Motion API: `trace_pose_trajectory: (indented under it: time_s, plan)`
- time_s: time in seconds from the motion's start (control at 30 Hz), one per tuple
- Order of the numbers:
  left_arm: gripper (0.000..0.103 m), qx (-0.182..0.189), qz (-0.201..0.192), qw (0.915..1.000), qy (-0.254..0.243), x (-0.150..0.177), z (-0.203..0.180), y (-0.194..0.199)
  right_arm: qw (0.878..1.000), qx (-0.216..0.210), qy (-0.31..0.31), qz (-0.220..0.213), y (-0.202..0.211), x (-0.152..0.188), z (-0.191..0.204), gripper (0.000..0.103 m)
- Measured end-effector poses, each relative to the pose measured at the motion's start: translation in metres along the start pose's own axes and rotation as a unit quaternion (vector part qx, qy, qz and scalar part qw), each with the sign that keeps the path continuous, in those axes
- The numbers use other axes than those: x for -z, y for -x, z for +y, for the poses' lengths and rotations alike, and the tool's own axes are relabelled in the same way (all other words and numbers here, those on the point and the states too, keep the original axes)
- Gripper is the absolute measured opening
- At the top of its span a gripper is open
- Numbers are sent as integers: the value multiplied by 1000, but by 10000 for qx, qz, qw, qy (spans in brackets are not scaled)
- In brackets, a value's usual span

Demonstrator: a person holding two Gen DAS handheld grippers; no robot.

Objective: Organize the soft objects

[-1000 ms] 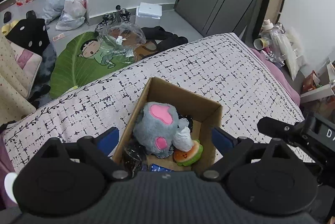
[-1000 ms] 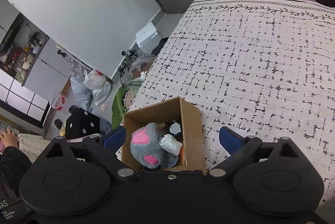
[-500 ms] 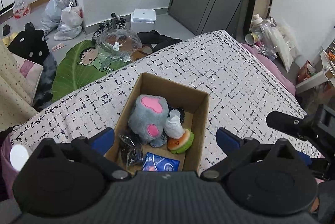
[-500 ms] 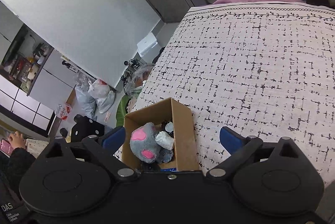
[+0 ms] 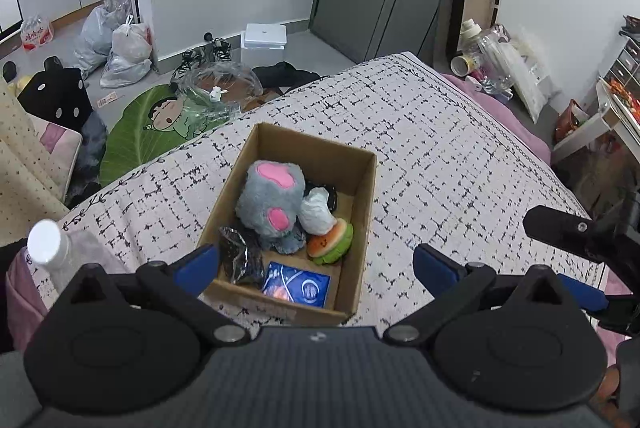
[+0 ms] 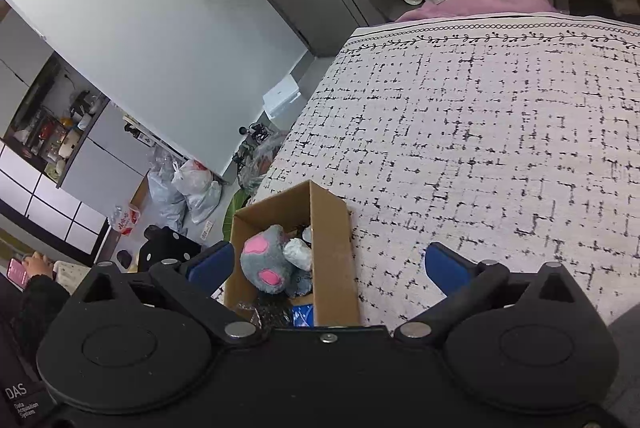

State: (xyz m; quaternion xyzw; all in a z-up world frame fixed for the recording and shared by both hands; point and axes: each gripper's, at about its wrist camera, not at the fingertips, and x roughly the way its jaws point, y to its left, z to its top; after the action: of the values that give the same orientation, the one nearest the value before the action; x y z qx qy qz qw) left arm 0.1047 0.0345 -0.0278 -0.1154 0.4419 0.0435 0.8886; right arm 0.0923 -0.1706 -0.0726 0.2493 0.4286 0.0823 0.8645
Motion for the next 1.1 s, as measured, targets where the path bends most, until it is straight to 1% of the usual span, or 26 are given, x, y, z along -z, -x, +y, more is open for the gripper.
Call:
trace_pose_trajectory:
  time_s: [0.13,0.37,0.47,0.53,0.67,0.93,1.0,1.1]
  plan:
    - [102,13,5,10000,-81,10,-3,7,10000,-25,43,-24,11,8,-3,103]
    - [102,12,2,9998,-173,26,-4,19,9996,69,253,-79,29,20,-6,103]
    - [102,32,-34,9997,-227,32,-3,26,9986,130,493,-108,38,25,-4,103]
    - [102,50,-48,9996,-272,35,-3,30,9972,244,693,-124,44,25,-2,103]
    - [102,86,-51,9989,-454,44,-4,39,9944,393,972,-114,57,28,-1,103]
    - [102,135,-142,9971,-734,57,-5,63,9884,543,1411,-100,81,40,4,103]
    - [102,150,-185,9971,-717,59,-3,67,9857,681,1538,-107,86,43,7,103]
    - [102,81,-199,9966,-801,62,-1,71,9841,753,1601,-128,92,46,5,103]
